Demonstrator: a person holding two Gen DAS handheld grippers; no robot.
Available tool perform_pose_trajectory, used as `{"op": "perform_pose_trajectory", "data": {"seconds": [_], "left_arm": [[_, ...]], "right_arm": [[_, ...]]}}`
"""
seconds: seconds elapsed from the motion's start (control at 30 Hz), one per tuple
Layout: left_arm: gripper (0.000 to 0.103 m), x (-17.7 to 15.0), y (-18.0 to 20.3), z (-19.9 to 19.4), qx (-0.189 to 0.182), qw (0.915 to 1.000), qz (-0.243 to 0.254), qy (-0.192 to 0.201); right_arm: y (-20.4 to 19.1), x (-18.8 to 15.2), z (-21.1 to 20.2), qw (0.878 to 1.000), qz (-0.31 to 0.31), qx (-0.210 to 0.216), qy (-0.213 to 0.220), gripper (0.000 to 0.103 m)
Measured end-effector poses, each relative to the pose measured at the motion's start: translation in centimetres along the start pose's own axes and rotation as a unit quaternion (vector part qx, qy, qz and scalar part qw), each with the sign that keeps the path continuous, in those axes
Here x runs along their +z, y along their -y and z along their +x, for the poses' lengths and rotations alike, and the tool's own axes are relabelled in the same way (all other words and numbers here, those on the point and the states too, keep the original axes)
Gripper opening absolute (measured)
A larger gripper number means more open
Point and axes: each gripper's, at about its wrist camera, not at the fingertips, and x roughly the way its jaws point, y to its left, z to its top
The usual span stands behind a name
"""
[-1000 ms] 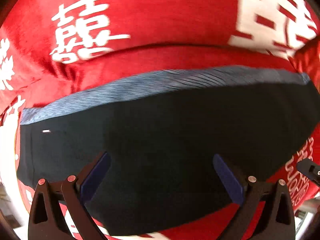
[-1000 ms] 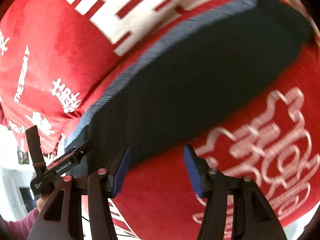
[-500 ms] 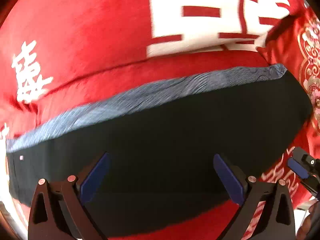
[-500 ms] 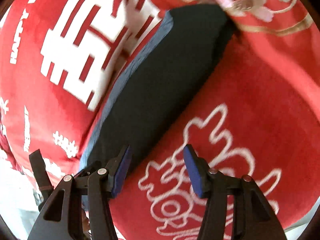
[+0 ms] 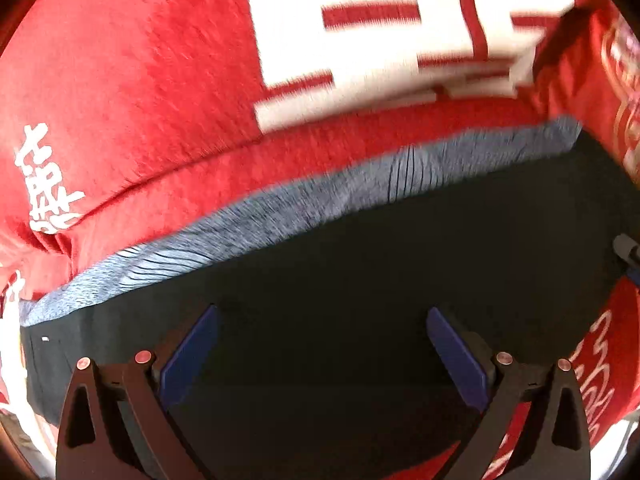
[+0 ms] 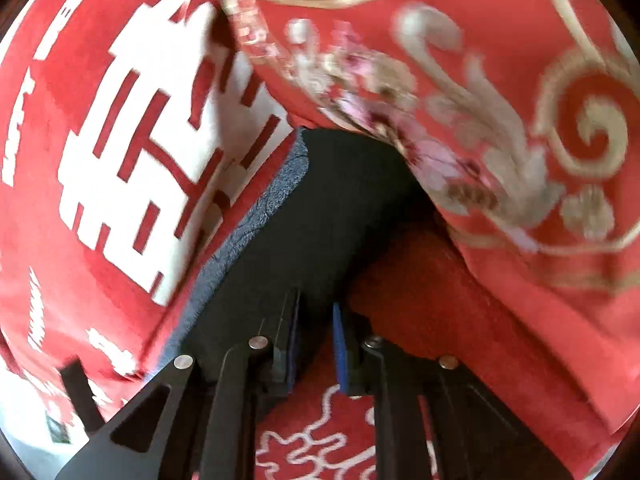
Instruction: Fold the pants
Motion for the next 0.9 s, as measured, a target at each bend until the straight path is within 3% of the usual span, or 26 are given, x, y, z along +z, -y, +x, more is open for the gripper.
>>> {"op": "perform_pose_trajectory", "data": {"seconds": [0.1, 0.23, 0.5, 0.9], "left_arm": [[0.103, 0.0, -0.4, 0.5, -0.016, 0.9997, -0.019, 0.001], [0.103, 0.0, -0.7, 0.7, -0.017, 0.9997, -0.016, 0.002], [0.103, 0.0, -1.5, 0.7, -0.017, 0.9995, -0.025, -0.011], [0.103, 0.0, -1.5, 0.5, -0.018, 0.9993, -0.028, -0.014]], "right_arm": [[1.7, 0.2, 1.0, 1.000, 0.011, 0.001, -0.012, 0.026], [1.3, -0.8, 0.0, 0.999, 0.008, 0.019, -0.027, 0.038], [2.1, -4.3, -0.6, 0.996, 0.048, 0.062, -0.050, 0.048], [2.4, -3.4, -0.1, 0.994, 0.053, 0.095, -0.027, 0.051]]}}
